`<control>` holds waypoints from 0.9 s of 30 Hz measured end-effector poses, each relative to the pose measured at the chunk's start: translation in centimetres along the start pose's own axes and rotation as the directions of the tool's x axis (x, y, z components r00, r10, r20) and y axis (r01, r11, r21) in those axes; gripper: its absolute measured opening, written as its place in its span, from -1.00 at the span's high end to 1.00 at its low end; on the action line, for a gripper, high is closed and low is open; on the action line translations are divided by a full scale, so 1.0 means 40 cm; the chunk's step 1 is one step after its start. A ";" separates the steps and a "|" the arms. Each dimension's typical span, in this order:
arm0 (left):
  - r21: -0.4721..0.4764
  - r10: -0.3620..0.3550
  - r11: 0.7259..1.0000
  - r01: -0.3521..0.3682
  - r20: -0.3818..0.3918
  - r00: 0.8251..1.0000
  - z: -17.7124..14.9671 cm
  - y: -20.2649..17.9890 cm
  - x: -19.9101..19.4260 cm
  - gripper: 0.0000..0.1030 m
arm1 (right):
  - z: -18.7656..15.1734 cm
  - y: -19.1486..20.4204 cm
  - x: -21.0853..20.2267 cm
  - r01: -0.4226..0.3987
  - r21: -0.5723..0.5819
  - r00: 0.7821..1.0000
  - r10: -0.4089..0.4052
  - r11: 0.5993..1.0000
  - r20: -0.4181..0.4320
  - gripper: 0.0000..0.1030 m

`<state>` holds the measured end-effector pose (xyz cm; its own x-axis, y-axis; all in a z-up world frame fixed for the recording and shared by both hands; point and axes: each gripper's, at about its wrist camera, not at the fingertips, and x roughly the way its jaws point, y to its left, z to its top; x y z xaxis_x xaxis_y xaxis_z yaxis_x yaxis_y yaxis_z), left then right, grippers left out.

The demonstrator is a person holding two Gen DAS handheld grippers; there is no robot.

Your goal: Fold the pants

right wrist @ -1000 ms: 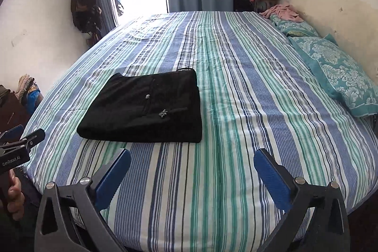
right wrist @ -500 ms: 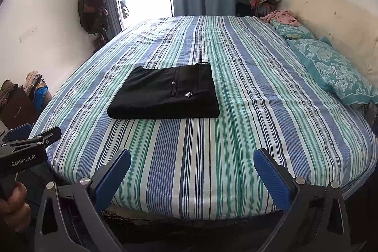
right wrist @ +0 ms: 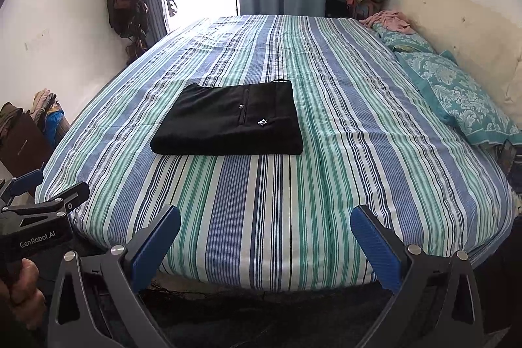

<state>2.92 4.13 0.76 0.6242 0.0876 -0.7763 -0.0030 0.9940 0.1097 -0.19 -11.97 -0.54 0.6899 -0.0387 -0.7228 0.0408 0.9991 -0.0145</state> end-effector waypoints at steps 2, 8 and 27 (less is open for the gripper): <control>0.003 -0.001 1.000 0.001 -0.005 1.000 0.000 -0.003 0.003 -0.97 | 0.000 0.011 -0.002 0.007 -0.020 1.000 -0.007 1.000 0.004 -1.00; 0.001 -0.008 1.000 0.008 -0.010 1.000 -0.005 0.000 0.000 -0.97 | -0.001 0.019 0.001 0.017 -0.028 1.000 -0.017 0.999 -0.001 -1.00; 0.001 -0.010 1.000 0.010 -0.013 1.000 -0.004 0.006 -0.002 -0.97 | 0.006 0.023 -0.013 -0.006 0.002 1.000 0.006 1.000 -0.028 -1.00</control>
<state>2.75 4.37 0.73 0.6137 0.0784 -0.7857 0.0045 0.9947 0.1028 -0.35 -11.05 0.00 0.6698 -0.0322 -0.7418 0.0384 0.9992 -0.0087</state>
